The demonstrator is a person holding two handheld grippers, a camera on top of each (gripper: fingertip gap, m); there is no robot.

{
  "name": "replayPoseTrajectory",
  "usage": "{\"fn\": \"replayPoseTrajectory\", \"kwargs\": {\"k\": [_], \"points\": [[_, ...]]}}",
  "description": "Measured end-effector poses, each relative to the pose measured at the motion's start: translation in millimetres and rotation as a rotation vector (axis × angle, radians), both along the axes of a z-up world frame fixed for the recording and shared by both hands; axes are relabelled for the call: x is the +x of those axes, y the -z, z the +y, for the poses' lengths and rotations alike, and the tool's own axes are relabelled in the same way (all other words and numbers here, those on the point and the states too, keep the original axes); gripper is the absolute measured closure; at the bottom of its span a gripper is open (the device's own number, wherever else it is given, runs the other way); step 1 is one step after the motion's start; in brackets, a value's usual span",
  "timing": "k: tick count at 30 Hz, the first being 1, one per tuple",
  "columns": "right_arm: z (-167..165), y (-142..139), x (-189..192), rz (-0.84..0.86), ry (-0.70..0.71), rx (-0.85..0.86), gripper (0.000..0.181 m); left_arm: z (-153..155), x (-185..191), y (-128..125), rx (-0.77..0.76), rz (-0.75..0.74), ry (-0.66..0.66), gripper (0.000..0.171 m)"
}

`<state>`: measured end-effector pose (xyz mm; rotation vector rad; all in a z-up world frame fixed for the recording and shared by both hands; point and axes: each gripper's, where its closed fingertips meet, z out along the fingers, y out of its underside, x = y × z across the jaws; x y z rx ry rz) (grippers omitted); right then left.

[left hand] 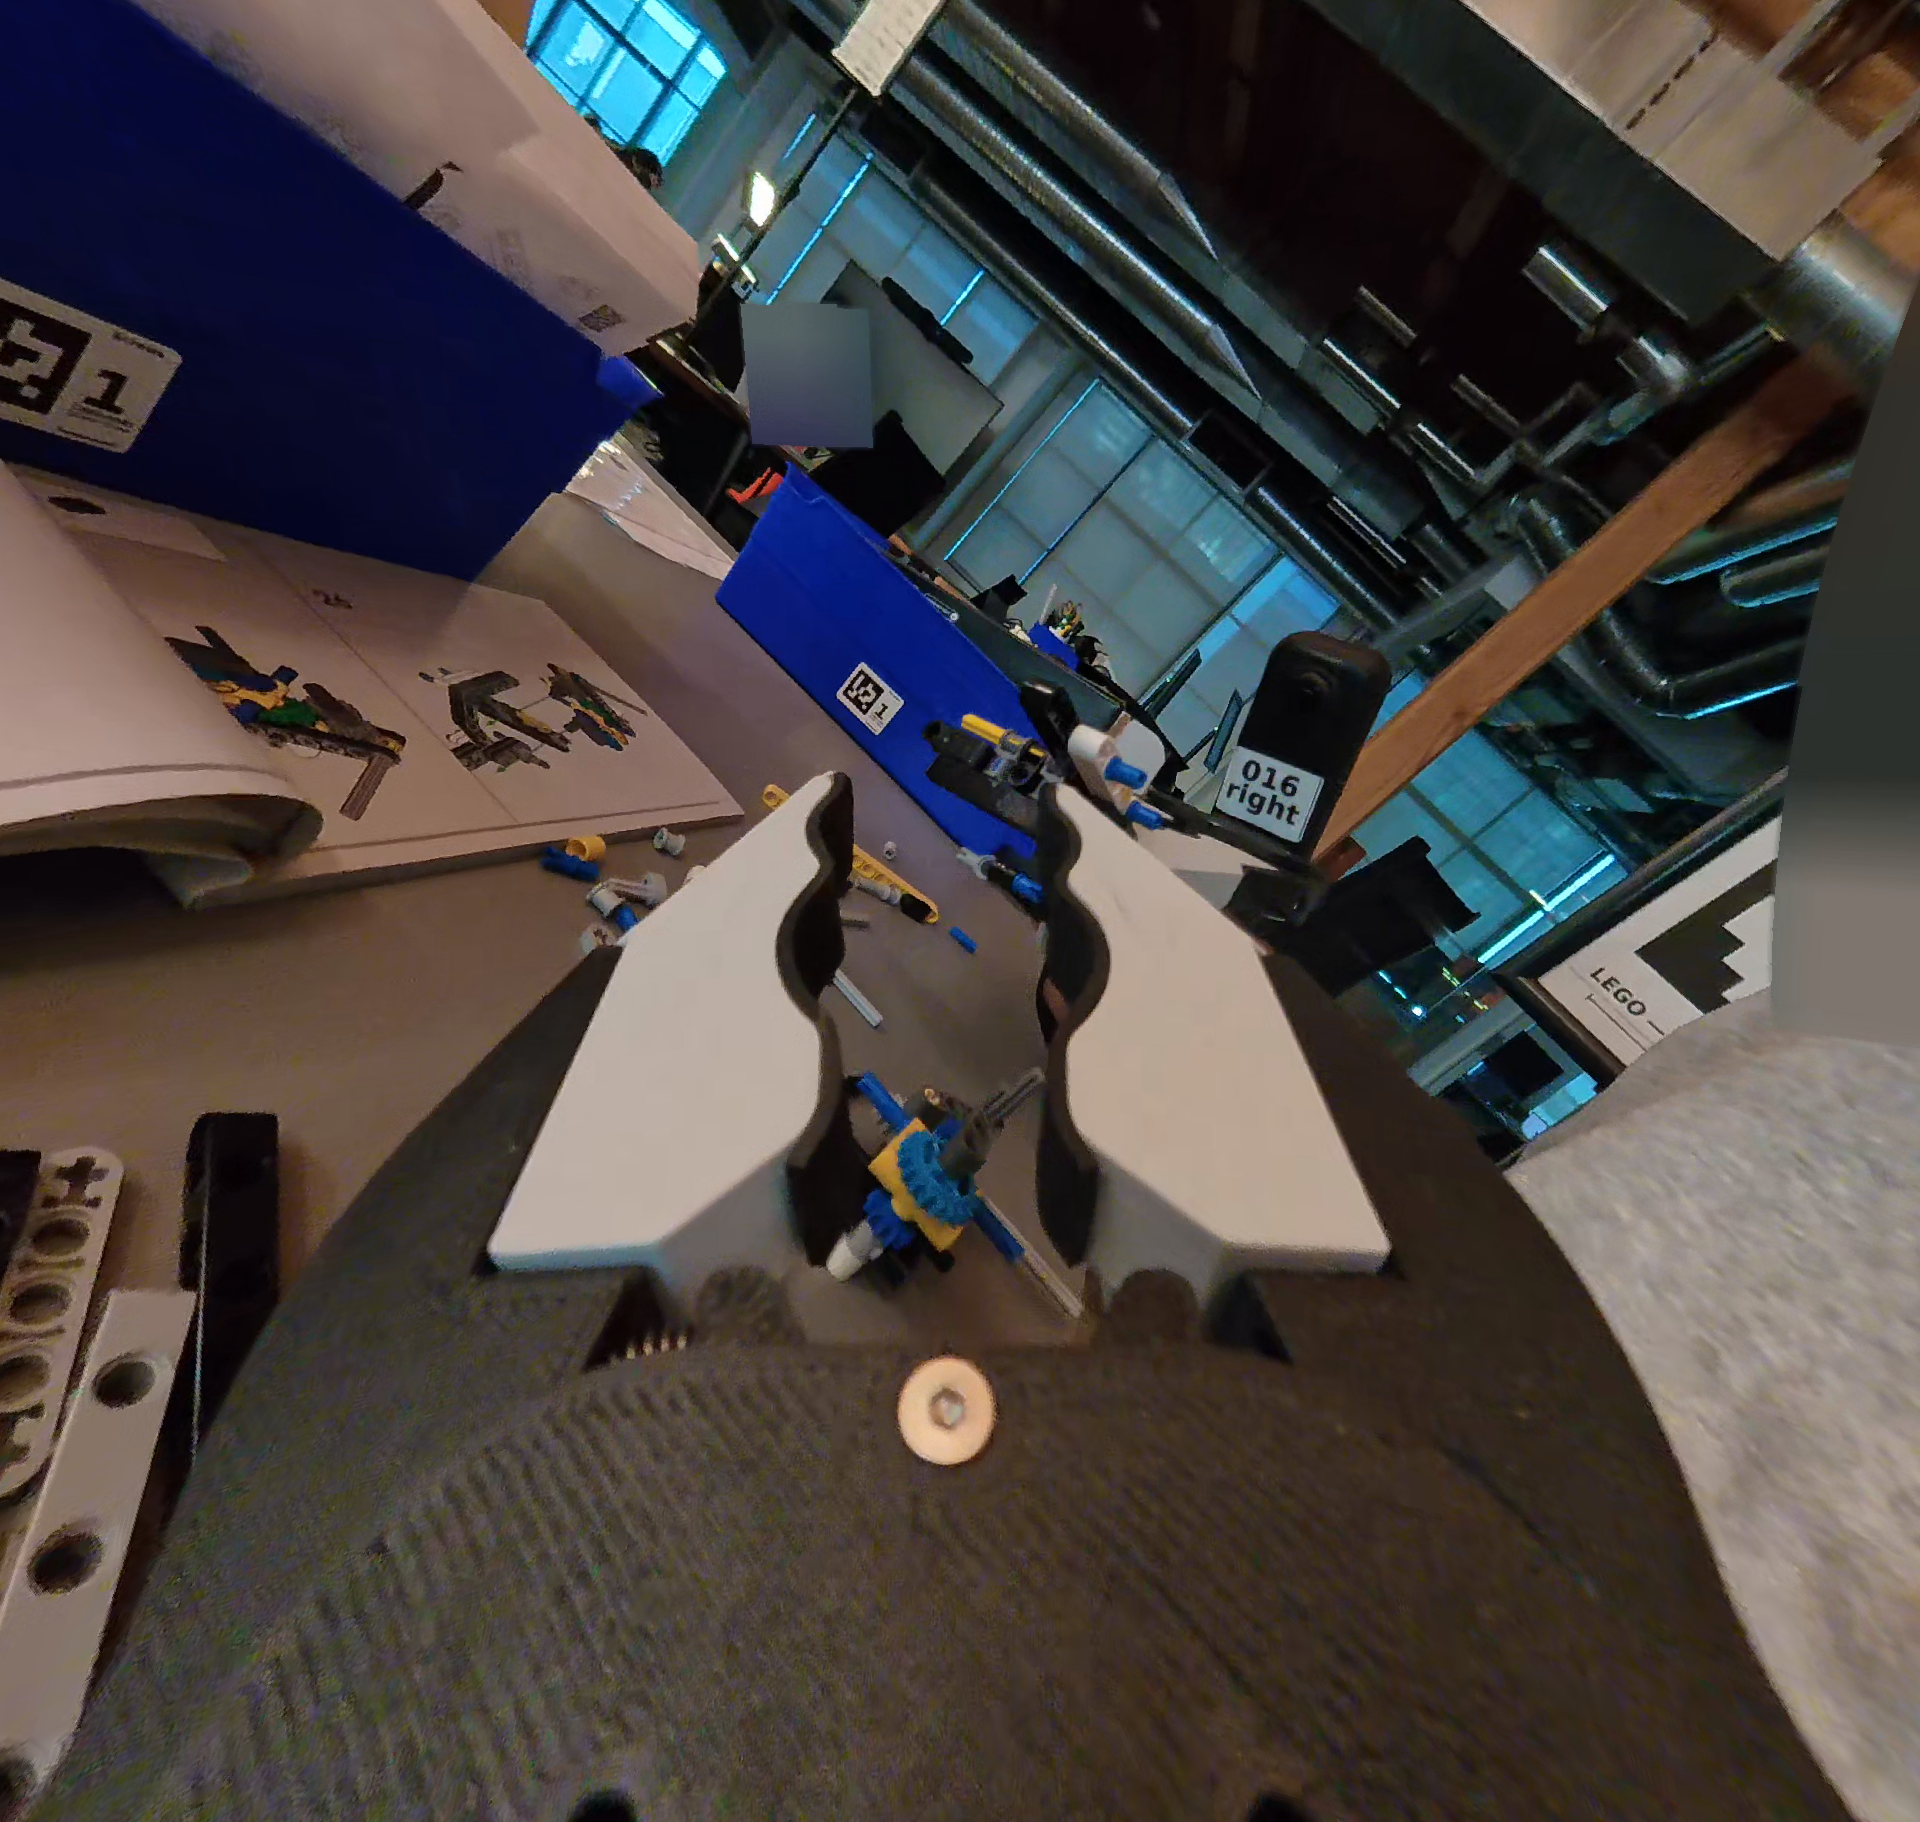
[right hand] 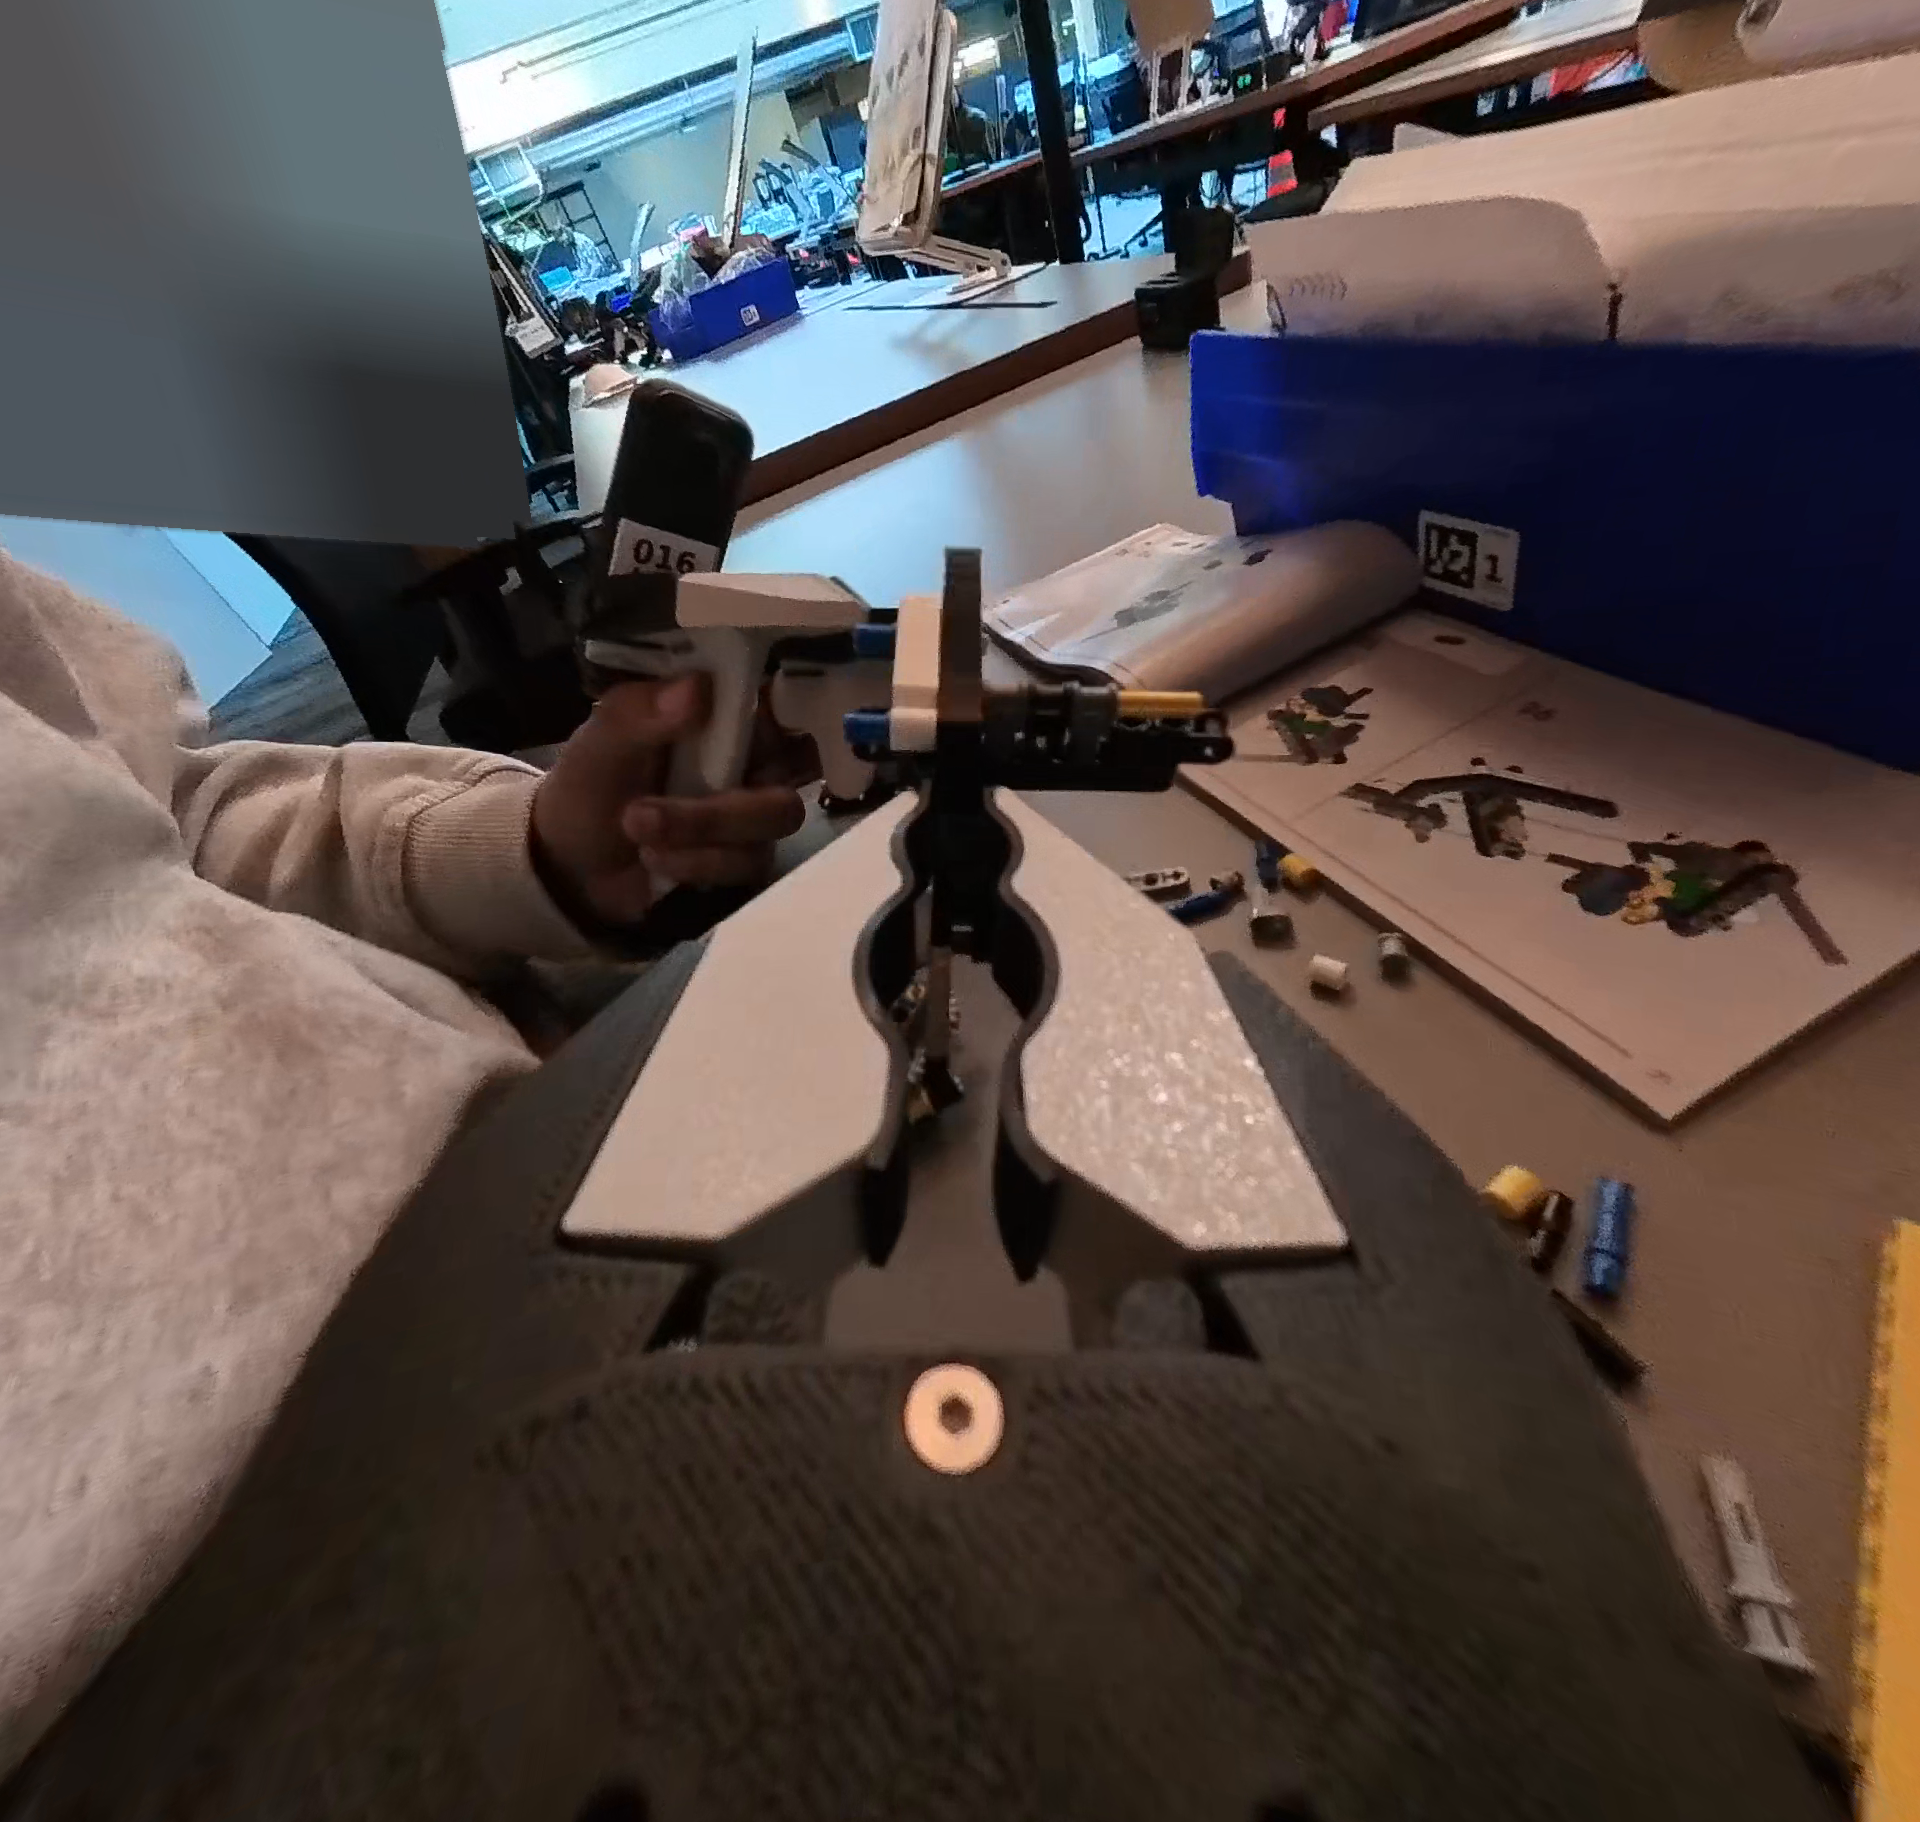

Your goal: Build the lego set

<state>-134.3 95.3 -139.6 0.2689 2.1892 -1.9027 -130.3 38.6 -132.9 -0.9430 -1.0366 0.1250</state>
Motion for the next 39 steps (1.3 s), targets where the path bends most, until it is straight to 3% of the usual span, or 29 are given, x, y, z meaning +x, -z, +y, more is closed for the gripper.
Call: {"fn": "replayPoseTrajectory", "kwargs": {"k": [9, 22, 39], "points": [[14.8, 8.0, -4.6, -0.008, 0.059, 0.012, 0.175, 6.5, -8.5, 0.0, 0.03, -0.011, 0.023, 0.139], [-2.7, 13.0, -11.3, -0.032, 0.037, 0.024, 0.175, 0.2, -1.4, -4.1, 0.069, 0.013, 0.008, 0.139], [-8.1, 13.3, -14.9, -0.037, 0.066, 0.029, 0.175, 10.2, 2.1, 0.1, -0.021, 0.014, 0.017, 0.14]]}}
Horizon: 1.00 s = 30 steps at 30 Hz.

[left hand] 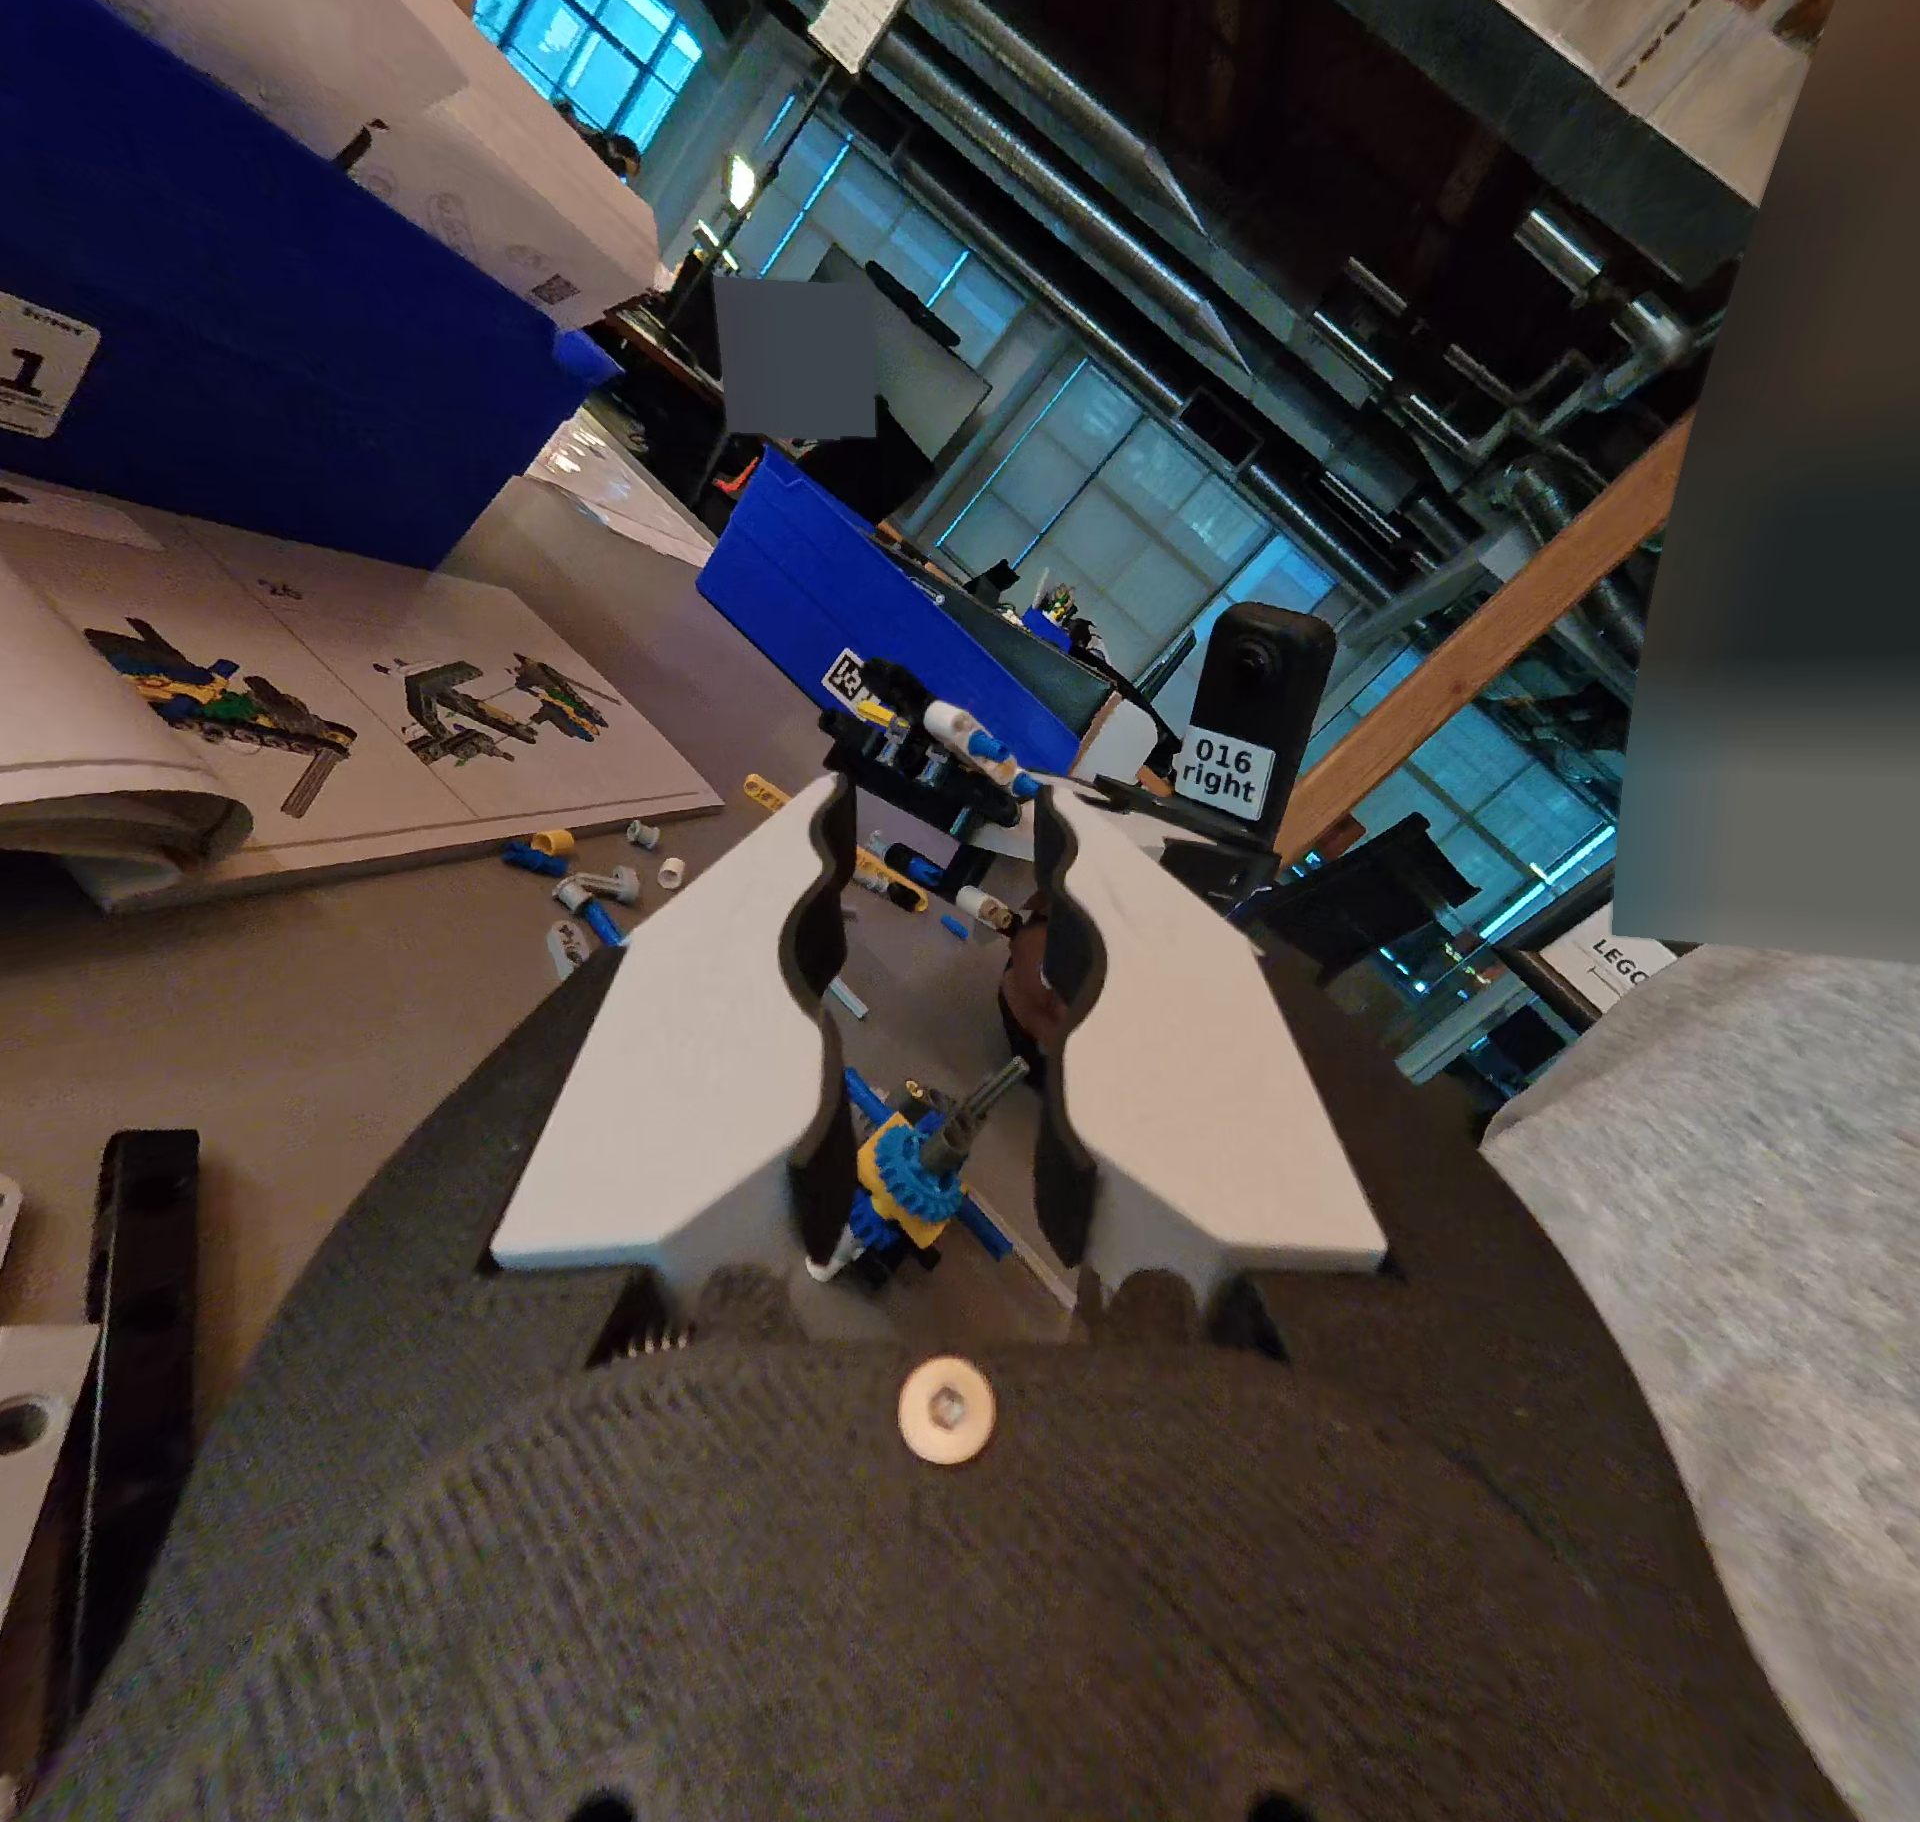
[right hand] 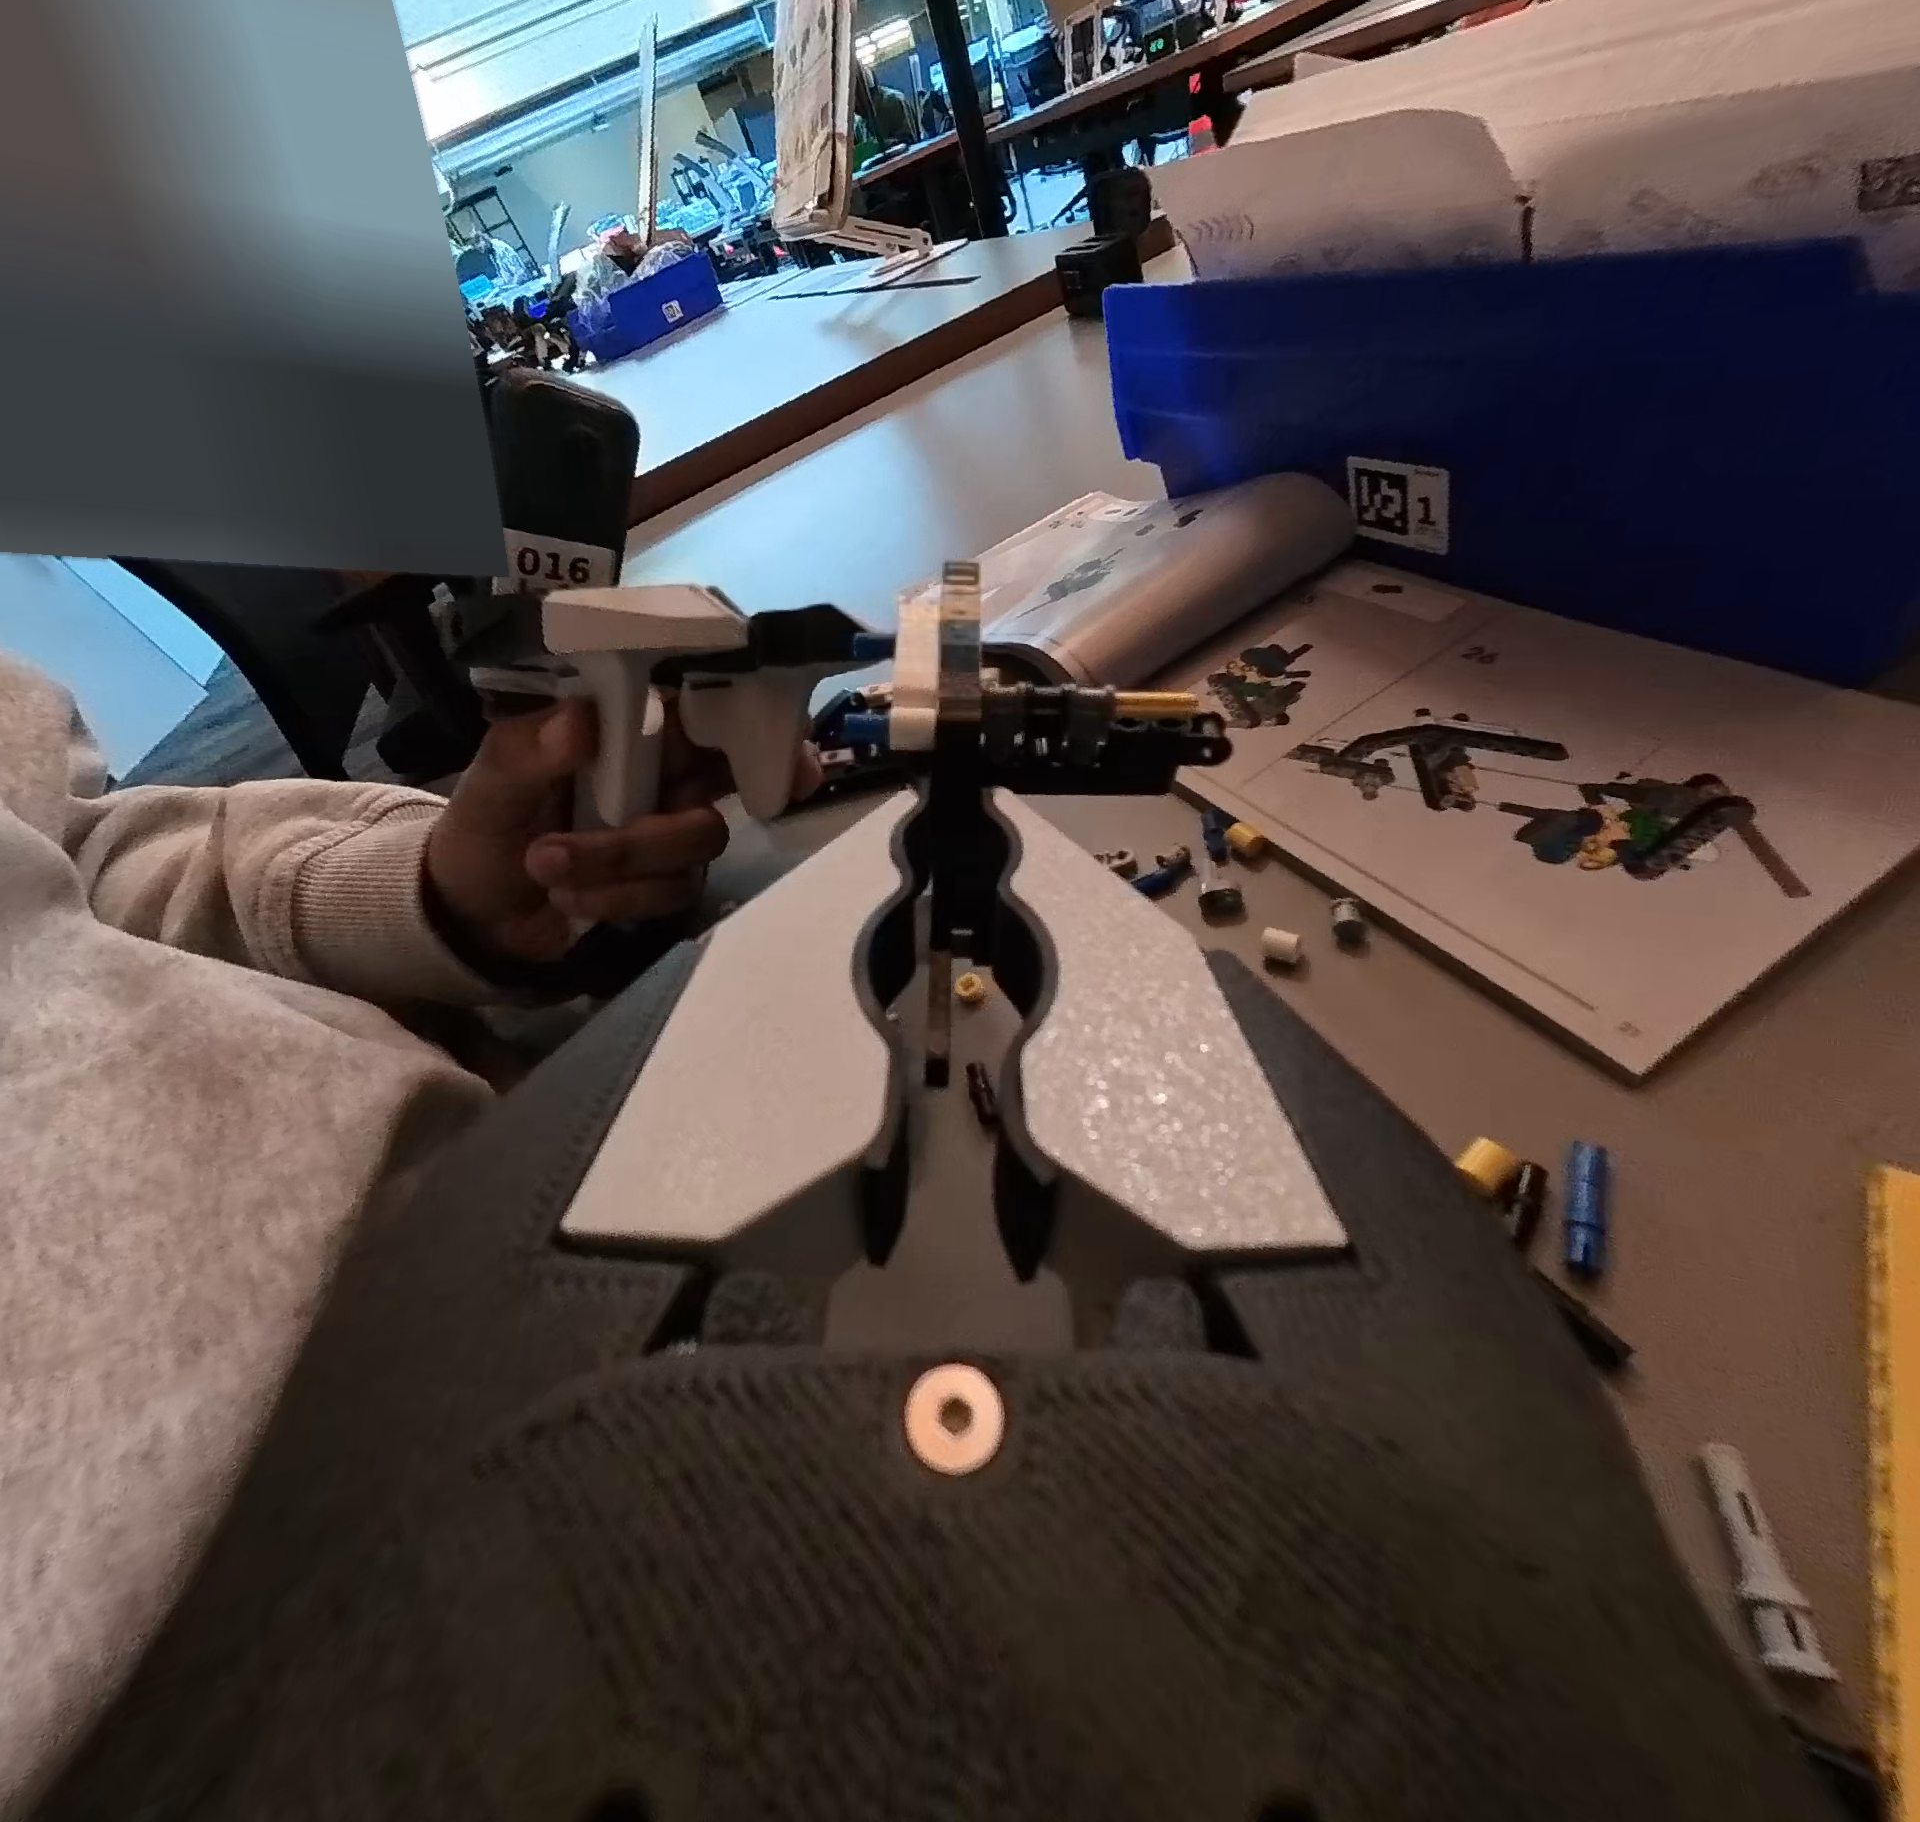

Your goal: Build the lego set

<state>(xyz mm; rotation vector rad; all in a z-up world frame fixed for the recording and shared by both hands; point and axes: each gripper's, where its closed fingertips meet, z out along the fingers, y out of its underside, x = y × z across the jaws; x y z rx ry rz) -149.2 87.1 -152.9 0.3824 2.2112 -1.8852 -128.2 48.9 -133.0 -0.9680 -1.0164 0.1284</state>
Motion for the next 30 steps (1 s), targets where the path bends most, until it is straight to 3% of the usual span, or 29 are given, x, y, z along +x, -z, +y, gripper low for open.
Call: {"fn": "replayPoseTrajectory", "kwargs": {"k": [6, 14, 21, 27, 30], "points": [[-6.2, -4.6, -0.1, 0.041, 0.029, -0.018, 0.176, 4.1, -3.2, 5.8, -0.039, -0.034, 0.001, 0.147], [-22.4, -47.5, 25.4, -0.137, -0.028, -0.266, 0.176, 7.7, 1.5, 0.6, -0.089, 0.017, -0.004, 0.143], [-22.7, -51.9, 26.4, -0.243, -0.025, -0.325, 0.176, 13.5, 7.5, -6.0, -0.355, 0.137, -0.073, 0.142], [-23.7, -39.2, 3.7, -0.226, 0.174, -0.254, 0.176, 17.9, 10.4, -7.9, -0.501, 0.195, -0.137, 0.119], [-30.4, -35.4, 11.9, -0.273, 0.155, -0.232, 0.176, 21.5, 9.5, -3.8, -0.602, 0.203, -0.163, 0.108]]}}
